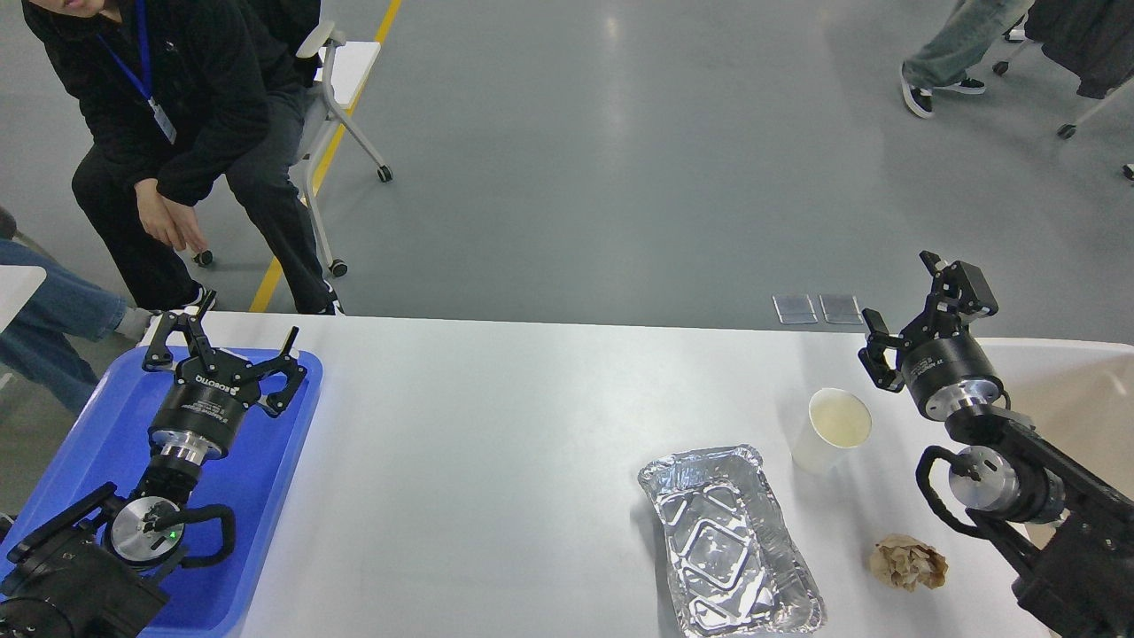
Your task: Tidy desktop
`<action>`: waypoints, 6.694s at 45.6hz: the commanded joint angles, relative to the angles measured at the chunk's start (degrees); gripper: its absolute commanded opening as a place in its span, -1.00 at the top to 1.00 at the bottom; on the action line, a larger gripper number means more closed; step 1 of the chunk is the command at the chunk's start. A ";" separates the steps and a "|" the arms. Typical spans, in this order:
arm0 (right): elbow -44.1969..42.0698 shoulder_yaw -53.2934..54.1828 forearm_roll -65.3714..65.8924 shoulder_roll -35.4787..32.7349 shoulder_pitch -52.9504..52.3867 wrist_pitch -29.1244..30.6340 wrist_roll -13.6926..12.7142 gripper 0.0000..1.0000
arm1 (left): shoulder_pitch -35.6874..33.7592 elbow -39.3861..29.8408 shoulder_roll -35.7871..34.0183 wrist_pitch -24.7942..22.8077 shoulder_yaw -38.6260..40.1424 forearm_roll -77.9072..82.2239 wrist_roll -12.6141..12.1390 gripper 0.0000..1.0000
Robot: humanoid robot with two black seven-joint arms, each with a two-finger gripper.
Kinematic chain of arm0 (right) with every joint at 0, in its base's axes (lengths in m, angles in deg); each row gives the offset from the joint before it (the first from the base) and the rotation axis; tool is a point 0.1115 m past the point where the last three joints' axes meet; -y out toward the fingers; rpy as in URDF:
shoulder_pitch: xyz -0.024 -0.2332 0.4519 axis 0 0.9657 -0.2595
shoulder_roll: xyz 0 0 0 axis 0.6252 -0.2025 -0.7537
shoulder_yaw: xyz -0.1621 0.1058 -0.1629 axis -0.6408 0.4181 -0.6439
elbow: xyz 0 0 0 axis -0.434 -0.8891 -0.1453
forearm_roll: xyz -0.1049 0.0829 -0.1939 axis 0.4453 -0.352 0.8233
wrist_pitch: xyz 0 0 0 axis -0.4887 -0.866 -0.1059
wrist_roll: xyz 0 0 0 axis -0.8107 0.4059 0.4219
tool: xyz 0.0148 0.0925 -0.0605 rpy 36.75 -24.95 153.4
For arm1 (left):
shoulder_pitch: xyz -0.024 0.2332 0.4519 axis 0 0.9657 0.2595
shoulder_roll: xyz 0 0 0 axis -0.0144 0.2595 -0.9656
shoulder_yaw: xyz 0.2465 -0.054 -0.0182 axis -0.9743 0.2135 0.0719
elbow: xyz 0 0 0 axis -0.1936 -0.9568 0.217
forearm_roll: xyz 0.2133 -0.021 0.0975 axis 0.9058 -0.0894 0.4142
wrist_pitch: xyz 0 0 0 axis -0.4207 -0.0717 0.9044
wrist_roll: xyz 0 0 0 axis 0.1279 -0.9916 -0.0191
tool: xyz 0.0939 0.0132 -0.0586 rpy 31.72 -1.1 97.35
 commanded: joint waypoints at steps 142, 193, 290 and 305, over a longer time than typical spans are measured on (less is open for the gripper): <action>24.67 -132.45 1.48 -1.21 -107.07 47.19 -1.41 -1.00 | 0.00 0.00 0.09 0.00 0.00 0.00 -0.09 -0.98; 26.96 -124.02 -5.28 1.25 -101.11 44.20 -18.55 -1.00 | -0.09 -0.09 0.17 -0.09 0.00 0.00 -0.09 -0.98; -4.76 -113.38 4.30 6.17 -52.77 18.80 -19.08 -1.00 | -0.09 -0.09 0.09 -0.09 0.00 0.00 0.00 -0.98; -6.08 -112.68 5.71 6.52 -49.34 13.88 -19.08 -0.98 | 0.00 -0.09 0.09 -0.09 0.00 0.00 0.00 -0.98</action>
